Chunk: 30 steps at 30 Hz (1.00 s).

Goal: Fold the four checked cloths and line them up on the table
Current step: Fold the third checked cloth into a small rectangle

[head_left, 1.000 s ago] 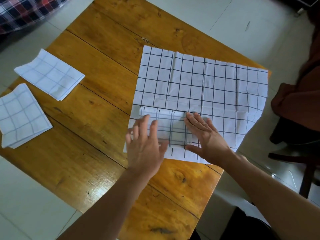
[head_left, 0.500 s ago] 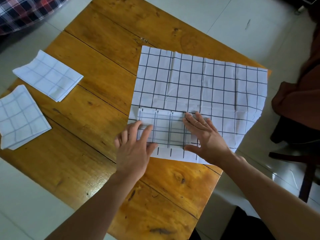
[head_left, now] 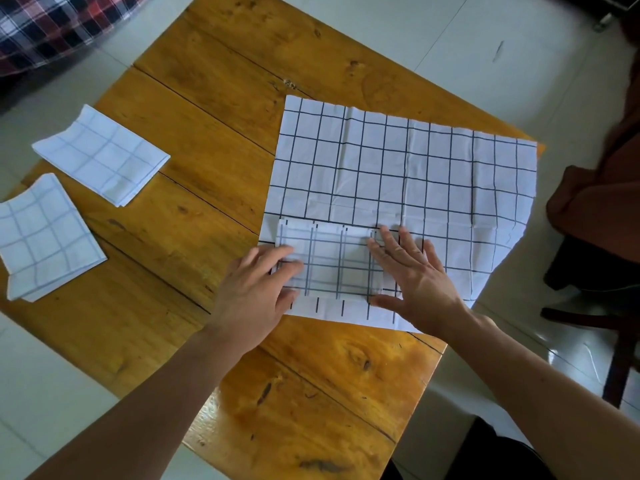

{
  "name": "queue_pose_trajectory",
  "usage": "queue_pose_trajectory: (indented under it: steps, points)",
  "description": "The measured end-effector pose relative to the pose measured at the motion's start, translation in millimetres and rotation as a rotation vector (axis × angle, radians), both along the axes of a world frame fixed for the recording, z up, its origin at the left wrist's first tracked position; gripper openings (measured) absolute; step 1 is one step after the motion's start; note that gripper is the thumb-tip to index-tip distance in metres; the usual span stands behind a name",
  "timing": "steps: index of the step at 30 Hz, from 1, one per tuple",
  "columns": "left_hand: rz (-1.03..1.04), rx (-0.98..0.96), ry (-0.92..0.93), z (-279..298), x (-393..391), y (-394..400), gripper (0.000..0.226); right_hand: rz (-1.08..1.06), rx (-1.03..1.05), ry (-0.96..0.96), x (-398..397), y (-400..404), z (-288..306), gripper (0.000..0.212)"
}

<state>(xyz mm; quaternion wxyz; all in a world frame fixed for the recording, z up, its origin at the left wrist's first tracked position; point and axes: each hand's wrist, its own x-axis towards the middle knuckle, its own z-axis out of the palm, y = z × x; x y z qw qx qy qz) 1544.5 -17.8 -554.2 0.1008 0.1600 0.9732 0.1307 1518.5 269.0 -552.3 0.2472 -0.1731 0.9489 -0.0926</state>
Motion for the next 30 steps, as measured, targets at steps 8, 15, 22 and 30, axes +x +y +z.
queue_pose_trajectory:
  steps: [8, 15, 22, 30]
  points:
    - [0.007, -0.091, -0.053, 15.6, -5.4, 12.5, 0.048, -0.063, 0.063, 0.092, 5.3, -15.1, 12.3, 0.092]
    - [-0.051, -0.190, -0.003, 17.2, -10.1, 19.3, 0.049, -0.037, -0.024, 0.108, 26.1, -29.1, 3.9, 0.094]
    - [-0.164, -0.237, -0.031, 25.3, -19.0, 25.7, 0.049, -0.085, -0.065, 0.064, 23.8, -27.6, 4.1, 0.101]
    - [-0.047, 0.040, 0.131, 8.2, -7.7, 18.2, 0.018, -0.075, -0.083, 0.102, 25.7, -26.2, 0.8, 0.091]
